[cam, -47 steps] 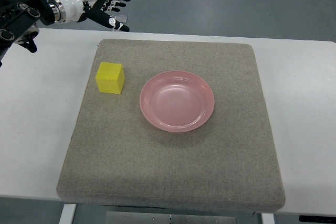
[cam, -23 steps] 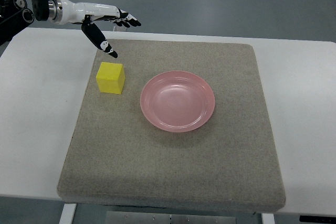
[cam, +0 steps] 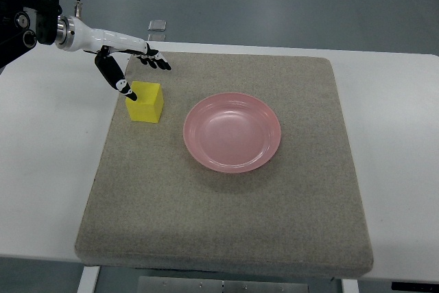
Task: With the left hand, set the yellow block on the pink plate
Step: 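Lower the left hand onto the yellow cube, fingers around it, then close the left hand fingers to grasp the yellow cube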
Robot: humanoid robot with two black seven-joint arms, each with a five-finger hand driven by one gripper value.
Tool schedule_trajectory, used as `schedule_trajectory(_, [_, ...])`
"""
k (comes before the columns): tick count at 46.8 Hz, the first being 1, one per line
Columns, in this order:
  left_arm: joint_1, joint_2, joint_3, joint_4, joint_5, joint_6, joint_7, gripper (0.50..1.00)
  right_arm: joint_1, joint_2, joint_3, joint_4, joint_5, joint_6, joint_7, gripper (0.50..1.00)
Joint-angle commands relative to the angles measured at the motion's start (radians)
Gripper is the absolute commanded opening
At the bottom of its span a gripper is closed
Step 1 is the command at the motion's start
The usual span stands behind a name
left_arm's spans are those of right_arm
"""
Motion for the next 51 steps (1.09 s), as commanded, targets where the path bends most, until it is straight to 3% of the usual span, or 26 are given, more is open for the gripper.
schedule_trajectory(1, [0.009, 0.000, 0.000, 0.002, 0.032, 0.002, 0.000, 0.902, 0.000, 0.000, 0.000, 0.000, 0.000, 0.000, 0.000, 0.924])
schedule_trajectory(18, [0.050, -0.012, 0.002, 0.008, 0.087, 0.044, 0.000, 0.902, 0.000, 0.000, 0.000, 0.000, 0.000, 0.000, 0.000, 0.924])
schedule_trajectory(23, [0.059, -0.015, 0.003, 0.009, 0.090, 0.052, 0.000, 0.870, 0.000, 0.000, 0.000, 0.000, 0.000, 0.000, 0.000, 0.924])
schedule_trajectory(39, [0.081, -0.018, 0.005, 0.012, 0.129, 0.103, 0.000, 0.654, 0.000, 0.000, 0.000, 0.000, 0.000, 0.000, 0.000, 0.924])
schedule_trajectory(47, [0.078, -0.026, 0.005, 0.014, 0.127, 0.110, 0.000, 0.504, 0.000, 0.000, 0.000, 0.000, 0.000, 0.000, 0.000, 0.924])
schedule_trajectory(51, [0.073, -0.029, 0.002, 0.023, 0.124, 0.121, 0.002, 0.500, 0.000, 0.000, 0.000, 0.000, 0.000, 0.000, 0.000, 0.924])
